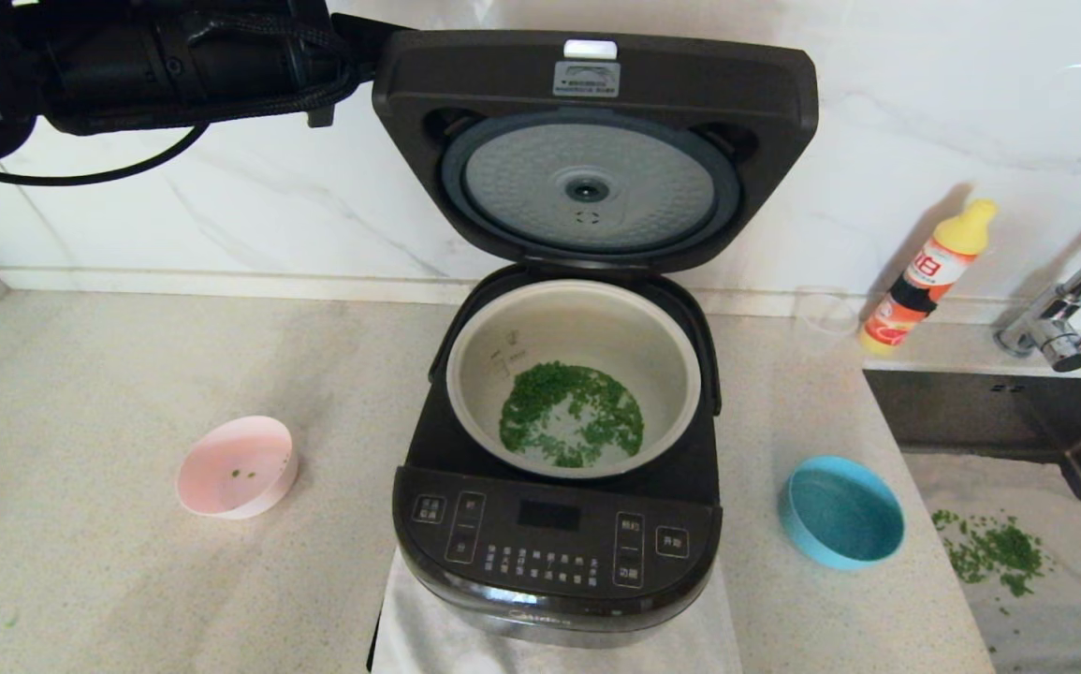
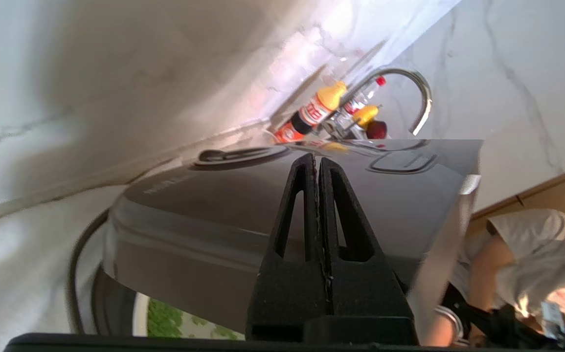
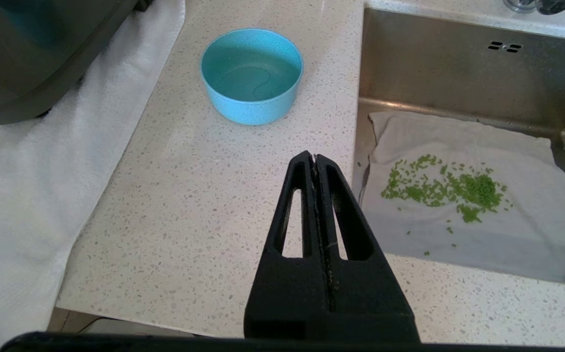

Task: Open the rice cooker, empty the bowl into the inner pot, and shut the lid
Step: Close the rice cooker

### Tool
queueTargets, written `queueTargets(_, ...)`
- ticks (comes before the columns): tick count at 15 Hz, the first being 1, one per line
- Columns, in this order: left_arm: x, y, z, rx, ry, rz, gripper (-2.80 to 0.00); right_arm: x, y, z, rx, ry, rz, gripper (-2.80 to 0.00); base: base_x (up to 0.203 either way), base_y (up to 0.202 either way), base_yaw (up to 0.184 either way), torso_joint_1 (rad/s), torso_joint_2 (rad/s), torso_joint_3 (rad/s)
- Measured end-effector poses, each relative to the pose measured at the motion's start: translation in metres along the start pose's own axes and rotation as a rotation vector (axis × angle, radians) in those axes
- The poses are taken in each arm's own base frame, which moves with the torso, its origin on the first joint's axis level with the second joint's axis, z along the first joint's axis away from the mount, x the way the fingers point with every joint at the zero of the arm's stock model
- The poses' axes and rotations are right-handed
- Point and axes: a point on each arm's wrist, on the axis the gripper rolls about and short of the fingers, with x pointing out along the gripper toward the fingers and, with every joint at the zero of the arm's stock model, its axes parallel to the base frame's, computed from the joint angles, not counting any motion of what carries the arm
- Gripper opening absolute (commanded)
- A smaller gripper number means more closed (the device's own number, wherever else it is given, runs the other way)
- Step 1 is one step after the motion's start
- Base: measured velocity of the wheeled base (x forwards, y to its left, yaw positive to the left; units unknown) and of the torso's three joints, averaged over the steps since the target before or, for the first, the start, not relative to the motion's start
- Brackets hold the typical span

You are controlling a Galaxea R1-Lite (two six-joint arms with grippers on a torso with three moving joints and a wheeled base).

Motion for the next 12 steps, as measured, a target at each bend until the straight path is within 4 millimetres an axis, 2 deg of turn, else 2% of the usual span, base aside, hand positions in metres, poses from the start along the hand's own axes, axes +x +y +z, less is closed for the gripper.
queueTargets(8, -0.016, -0.011, -0.025, -0.022, 0.236, 0.017, -2.80, 0.000, 0.000, 0.000, 0.001, 0.000, 0.000, -2.80, 0.000, 0.000, 0.000, 0.000, 0.00, 0.000)
queueTargets(12, -0.018, -0.013, -0.035, -0.043, 0.287, 0.018, -2.80, 0.000, 0.000, 0.000, 0.000, 0.000, 0.001, -2.80, 0.000, 0.000, 0.000, 0.000, 0.00, 0.000)
